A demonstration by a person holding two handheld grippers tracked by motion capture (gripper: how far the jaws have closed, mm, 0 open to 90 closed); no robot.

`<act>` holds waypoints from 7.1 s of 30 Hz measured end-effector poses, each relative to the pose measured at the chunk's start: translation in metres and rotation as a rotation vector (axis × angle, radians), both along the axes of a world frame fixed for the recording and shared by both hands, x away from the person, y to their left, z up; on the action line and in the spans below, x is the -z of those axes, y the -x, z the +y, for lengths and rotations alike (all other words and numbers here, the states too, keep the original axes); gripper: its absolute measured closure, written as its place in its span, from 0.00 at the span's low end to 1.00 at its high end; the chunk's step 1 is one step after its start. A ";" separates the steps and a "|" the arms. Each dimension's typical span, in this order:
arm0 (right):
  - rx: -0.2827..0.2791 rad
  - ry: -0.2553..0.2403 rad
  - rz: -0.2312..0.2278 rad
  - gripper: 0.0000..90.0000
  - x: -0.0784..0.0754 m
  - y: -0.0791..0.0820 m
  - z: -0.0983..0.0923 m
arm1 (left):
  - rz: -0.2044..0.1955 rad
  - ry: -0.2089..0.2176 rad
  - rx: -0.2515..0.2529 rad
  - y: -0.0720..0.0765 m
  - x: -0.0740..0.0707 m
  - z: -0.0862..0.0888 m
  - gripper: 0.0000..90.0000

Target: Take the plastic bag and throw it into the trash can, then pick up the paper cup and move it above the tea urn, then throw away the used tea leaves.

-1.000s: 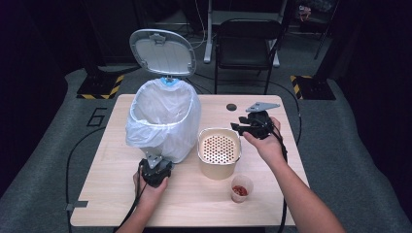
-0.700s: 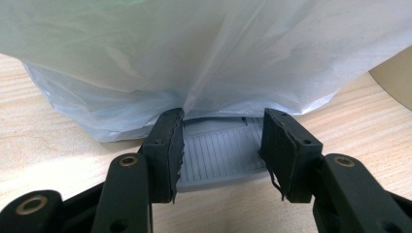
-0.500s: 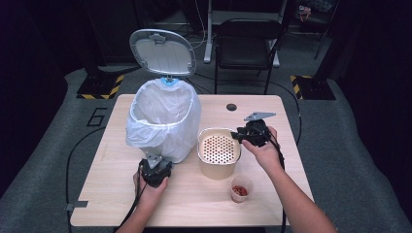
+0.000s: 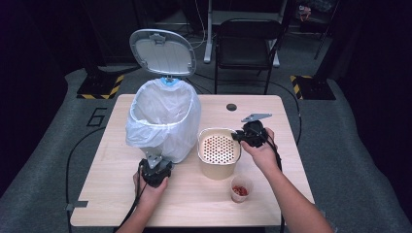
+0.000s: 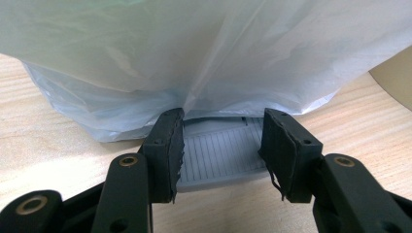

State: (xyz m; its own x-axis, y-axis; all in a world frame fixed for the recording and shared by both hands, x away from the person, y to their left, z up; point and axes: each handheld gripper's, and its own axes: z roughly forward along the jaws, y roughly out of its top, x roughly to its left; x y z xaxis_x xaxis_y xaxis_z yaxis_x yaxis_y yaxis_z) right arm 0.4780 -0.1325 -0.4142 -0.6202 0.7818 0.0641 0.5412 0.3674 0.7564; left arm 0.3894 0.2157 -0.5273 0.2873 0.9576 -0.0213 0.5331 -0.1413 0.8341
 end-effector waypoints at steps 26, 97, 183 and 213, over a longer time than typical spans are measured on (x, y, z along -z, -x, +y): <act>0.022 -0.014 -0.013 0.85 0.002 0.023 -0.037 | -0.004 0.007 -0.003 0.000 0.000 -0.001 0.56; -0.300 -0.067 -0.040 0.16 0.069 0.145 -0.020 | 0.013 -0.012 0.011 0.000 -0.001 0.001 0.56; -0.181 -0.024 -0.267 0.39 -0.076 0.016 -0.074 | 0.003 -0.002 0.002 0.000 0.000 0.000 0.56; -0.363 -0.072 -0.339 0.38 -0.080 -0.024 -0.026 | 0.004 -0.002 0.002 0.000 0.000 0.001 0.56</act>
State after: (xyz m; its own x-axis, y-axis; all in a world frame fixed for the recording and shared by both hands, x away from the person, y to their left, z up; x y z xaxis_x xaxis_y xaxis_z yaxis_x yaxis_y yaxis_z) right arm 0.5019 -0.1589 -0.3345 -0.8466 0.5128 -0.1425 0.1076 0.4271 0.8978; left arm 0.3894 0.2162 -0.5271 0.2889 0.9571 -0.0208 0.5360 -0.1437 0.8319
